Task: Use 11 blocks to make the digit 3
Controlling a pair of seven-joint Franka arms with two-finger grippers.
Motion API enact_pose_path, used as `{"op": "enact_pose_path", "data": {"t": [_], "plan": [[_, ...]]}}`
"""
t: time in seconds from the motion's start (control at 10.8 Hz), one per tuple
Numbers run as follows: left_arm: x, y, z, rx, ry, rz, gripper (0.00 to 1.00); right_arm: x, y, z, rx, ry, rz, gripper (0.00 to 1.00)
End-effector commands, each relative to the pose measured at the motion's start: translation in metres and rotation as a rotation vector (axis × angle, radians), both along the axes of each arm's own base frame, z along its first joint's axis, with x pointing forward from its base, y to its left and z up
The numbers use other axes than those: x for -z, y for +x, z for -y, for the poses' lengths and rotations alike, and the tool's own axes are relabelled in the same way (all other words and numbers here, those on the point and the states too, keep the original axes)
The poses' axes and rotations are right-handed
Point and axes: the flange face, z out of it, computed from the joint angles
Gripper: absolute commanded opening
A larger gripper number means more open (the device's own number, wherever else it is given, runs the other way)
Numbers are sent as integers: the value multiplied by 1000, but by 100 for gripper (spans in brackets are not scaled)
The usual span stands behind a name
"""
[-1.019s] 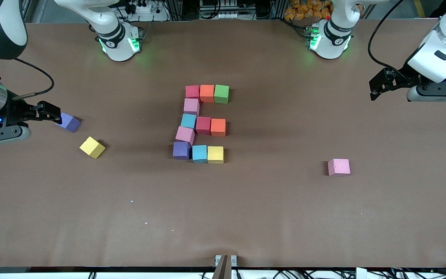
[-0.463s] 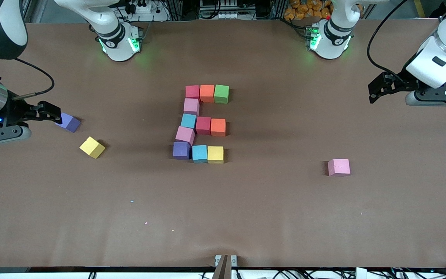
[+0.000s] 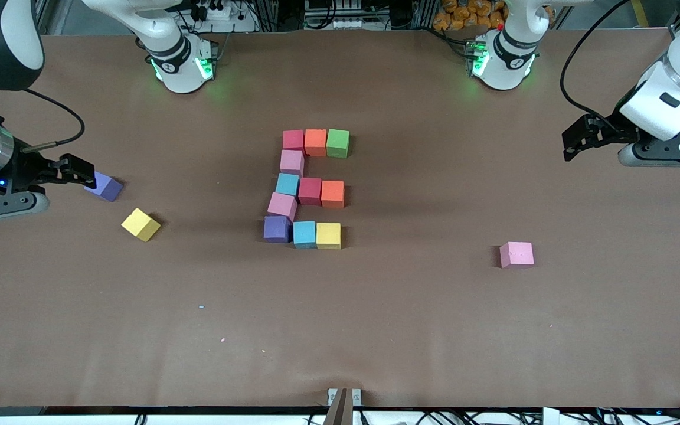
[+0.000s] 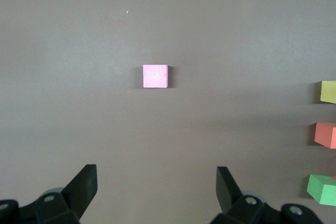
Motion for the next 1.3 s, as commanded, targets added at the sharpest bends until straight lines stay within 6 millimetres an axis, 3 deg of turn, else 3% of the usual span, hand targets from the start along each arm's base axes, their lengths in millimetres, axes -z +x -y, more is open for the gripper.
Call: {"op": "enact_pose_path", "data": {"t": [0.0,0.56,1.2], "plan": [[-5,1,13,18,-10,6,100,1,0,-1,18,-3,-13,100],[-5,2,8,10,-10,6,100,-4,0,-13,-2,1,-1,100],[-4,1,10,13,-8,5,100,-1,-1,-11,-3,0,-12,100]]}}
